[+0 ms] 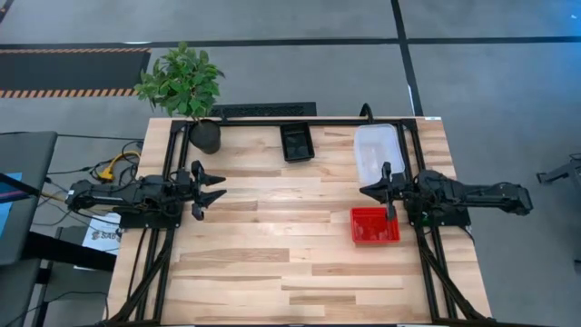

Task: Stack baskets by color
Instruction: Return to Home Position

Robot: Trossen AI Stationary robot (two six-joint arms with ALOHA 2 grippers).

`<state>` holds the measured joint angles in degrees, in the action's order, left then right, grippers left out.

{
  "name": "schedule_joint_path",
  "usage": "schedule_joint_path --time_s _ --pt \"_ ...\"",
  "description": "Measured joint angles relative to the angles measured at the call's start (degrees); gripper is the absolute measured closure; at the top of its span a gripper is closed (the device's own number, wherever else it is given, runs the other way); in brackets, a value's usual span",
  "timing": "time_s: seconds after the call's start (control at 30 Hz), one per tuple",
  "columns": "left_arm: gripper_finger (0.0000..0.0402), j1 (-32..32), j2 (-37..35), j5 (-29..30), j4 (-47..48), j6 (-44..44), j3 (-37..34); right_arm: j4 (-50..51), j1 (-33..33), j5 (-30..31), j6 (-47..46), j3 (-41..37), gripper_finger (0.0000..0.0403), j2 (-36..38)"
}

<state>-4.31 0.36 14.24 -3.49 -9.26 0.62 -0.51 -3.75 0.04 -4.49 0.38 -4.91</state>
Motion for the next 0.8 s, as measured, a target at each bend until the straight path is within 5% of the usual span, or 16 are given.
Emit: schedule_joint_path --time_s 0.8 --pt "0.0214 0.01 0.0 0.04 -0.01 0.0 -0.04 0.01 -0.02 -0.04 -0.02 -0.04 0.037 0.0"
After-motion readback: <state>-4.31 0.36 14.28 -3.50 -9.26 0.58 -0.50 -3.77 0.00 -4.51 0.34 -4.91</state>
